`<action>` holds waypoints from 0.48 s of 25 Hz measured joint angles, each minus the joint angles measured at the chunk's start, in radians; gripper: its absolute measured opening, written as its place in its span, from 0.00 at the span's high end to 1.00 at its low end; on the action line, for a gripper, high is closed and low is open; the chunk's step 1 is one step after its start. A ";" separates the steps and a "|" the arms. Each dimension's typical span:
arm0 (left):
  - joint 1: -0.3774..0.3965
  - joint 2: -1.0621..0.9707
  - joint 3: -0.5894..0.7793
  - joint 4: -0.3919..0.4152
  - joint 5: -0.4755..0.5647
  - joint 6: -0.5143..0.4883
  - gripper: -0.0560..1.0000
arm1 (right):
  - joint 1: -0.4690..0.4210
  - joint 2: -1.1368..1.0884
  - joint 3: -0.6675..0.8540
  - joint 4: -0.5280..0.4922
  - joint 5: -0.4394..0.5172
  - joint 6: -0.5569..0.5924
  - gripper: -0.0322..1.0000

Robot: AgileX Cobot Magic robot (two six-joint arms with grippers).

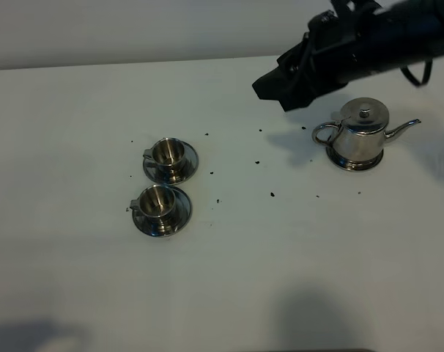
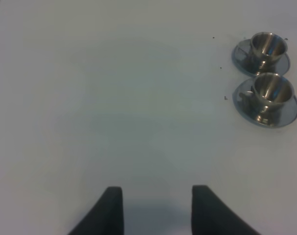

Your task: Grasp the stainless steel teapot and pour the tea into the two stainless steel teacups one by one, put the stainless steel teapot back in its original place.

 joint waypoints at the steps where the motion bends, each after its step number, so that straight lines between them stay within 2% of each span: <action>1: 0.000 0.000 0.000 0.000 0.000 0.000 0.60 | 0.000 0.042 -0.056 -0.068 0.025 0.057 0.47; 5: 0.000 0.000 0.000 0.000 0.000 0.000 0.60 | 0.000 0.192 -0.239 -0.228 0.094 0.184 0.47; 9: 0.001 0.000 0.000 0.000 0.000 0.000 0.60 | 0.000 0.338 -0.368 -0.274 0.169 0.221 0.45; 12: 0.001 0.000 0.000 0.000 0.000 0.000 0.60 | 0.001 0.426 -0.438 -0.346 0.218 0.244 0.44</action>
